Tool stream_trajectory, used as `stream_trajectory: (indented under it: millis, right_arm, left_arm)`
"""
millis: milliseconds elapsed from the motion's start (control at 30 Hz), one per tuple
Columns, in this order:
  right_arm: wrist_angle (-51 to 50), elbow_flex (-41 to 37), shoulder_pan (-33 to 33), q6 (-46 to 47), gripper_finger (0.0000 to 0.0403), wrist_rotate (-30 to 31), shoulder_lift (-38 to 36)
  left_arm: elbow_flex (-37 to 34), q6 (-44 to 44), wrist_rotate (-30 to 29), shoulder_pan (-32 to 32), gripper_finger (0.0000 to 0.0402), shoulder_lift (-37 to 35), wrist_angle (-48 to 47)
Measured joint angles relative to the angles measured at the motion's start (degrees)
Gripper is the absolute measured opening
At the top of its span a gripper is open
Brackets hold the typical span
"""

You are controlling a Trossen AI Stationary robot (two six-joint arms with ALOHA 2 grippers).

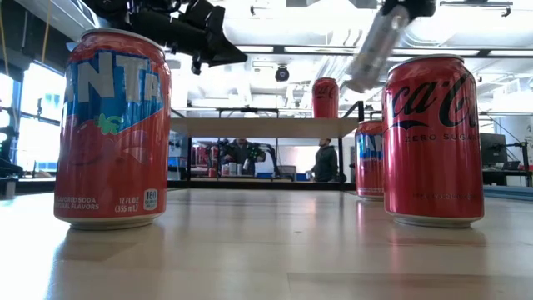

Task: Place canned beverage on shelf
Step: Put the right white and yellow soda can on the shelf

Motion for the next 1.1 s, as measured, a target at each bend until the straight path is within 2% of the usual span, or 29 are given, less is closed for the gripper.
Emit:
stream_trajectory:
  millis: [100, 300, 467, 833, 933, 1100]
  right_arm:
    - [3.5, 0.0, 0.6, 0.3, 0.0241, 1.3, 1.9]
    - [6.1, 0.3, 0.8, -1.8, 0.0241, 7.7, 8.6]
    - [4.8, 6.1, 0.9, -4.5, 0.0241, 9.9, 13.9]
    - [-5.3, 22.5, 0.5, -5.9, 0.0245, 13.7, 24.1]
    - [-7.2, 24.4, 0.1, -5.6, 0.0261, 13.8, 27.0]
    - [-6.5, 25.3, -0.1, -7.1, 0.0266, 14.0, 29.2]
  left_arm:
    - [0.0, 0.5, 0.0, -0.9, 0.0, 0.0, 0.0]
    - [0.0, 1.0, 0.0, -2.7, 0.0, 0.0, 0.0]
    - [0.0, 1.5, -0.3, -3.8, 0.0, 0.0, 0.0]
    - [0.0, 1.9, -0.5, -5.1, 0.0, 0.0, 0.0]
    - [0.0, 1.8, -0.5, -5.4, 0.0, 0.0, 0.0]
    - [0.0, 1.7, -0.5, -5.5, 0.0, 0.0, 0.0]
